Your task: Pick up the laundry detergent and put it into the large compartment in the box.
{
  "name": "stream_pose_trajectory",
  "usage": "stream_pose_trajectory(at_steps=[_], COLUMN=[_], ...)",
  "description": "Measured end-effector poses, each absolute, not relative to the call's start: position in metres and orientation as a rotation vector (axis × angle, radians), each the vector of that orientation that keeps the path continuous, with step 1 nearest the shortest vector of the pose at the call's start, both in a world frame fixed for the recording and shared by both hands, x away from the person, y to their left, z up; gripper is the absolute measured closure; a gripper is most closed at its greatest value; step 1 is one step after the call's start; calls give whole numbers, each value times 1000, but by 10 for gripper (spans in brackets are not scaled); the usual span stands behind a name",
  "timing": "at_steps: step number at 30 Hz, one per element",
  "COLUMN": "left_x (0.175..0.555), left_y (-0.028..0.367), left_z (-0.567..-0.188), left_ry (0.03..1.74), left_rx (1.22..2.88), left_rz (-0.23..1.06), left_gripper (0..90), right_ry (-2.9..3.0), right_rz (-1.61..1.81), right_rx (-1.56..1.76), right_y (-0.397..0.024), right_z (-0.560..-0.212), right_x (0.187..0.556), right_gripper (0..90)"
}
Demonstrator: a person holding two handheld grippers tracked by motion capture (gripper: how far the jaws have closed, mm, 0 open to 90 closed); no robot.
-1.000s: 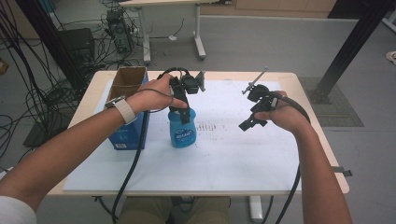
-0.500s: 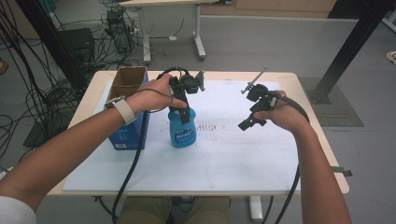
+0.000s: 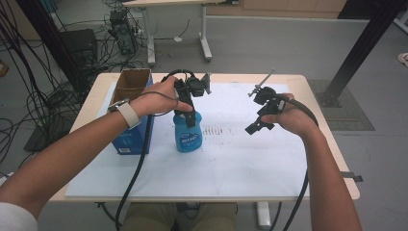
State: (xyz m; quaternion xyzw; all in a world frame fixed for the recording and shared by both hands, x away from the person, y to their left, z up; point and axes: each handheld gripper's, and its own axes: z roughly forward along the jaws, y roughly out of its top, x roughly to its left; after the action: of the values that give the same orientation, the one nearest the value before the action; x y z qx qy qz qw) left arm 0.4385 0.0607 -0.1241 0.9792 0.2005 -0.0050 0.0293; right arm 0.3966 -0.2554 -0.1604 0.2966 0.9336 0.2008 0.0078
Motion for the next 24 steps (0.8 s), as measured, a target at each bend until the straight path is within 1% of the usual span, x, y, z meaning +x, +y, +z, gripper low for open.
stream_pose_trajectory(at_steps=[24], left_x=[439], left_y=[60], left_z=[-127], left_ry=[626], left_rx=[3022], left_rz=[-23], left_gripper=[112], right_ry=[2917], right_rz=[630], right_rx=[933], right_y=[-257], right_z=[-160], right_x=[396], right_gripper=[85])
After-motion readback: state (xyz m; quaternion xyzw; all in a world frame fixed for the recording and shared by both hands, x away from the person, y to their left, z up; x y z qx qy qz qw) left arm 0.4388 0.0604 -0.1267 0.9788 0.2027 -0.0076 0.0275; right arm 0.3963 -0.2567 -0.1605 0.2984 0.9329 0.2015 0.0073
